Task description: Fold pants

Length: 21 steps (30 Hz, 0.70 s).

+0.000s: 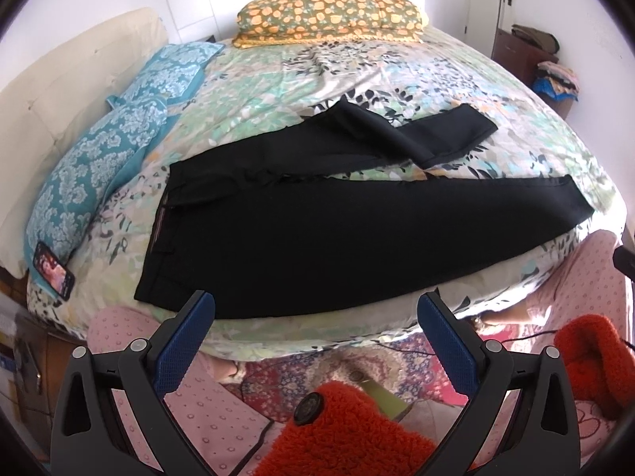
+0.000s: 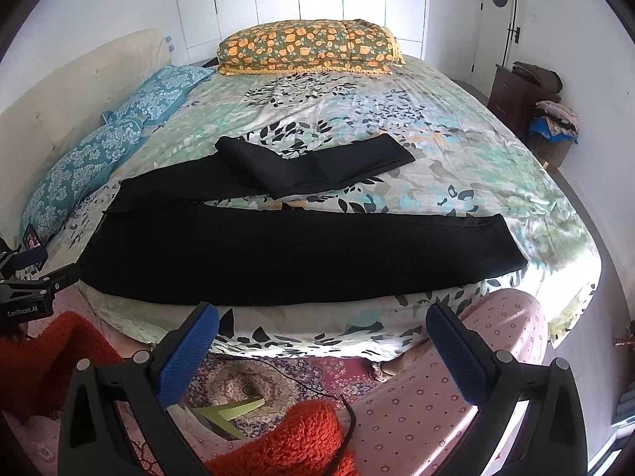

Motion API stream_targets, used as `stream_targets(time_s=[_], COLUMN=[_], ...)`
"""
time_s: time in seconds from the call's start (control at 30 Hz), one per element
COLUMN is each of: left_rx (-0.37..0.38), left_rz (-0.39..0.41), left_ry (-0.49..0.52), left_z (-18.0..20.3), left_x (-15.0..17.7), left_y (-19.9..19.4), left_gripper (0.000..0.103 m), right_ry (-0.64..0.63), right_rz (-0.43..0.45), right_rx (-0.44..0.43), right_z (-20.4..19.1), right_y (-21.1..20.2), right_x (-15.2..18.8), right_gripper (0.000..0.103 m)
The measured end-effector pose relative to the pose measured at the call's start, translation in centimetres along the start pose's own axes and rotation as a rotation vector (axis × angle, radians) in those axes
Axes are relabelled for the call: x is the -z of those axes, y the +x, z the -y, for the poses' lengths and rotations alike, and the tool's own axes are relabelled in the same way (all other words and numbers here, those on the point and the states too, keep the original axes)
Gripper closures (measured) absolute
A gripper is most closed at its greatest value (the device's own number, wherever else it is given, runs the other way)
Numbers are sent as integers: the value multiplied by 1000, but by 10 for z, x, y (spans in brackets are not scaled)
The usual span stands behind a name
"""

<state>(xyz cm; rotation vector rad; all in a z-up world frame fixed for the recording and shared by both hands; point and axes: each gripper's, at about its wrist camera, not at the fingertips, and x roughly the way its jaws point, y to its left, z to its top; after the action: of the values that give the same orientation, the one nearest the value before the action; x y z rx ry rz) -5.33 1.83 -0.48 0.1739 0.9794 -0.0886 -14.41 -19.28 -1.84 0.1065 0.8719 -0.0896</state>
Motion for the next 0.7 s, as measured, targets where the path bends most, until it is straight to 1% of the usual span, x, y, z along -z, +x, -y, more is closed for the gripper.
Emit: stream_targets(time_s=[0.33, 0.7], left_rx=[0, 4], left_rz=[-11, -13], left_ry=[29, 38], left_z=[10, 10], left_x=[3, 4], left_y=[2, 3], left_gripper=[1, 1], right_ry=[3, -22], right_rz=[-1, -5], right_rx=[-5, -1], right_z=[0, -6], right_y=[1, 2], right_x=[1, 1], right_gripper=[0, 0])
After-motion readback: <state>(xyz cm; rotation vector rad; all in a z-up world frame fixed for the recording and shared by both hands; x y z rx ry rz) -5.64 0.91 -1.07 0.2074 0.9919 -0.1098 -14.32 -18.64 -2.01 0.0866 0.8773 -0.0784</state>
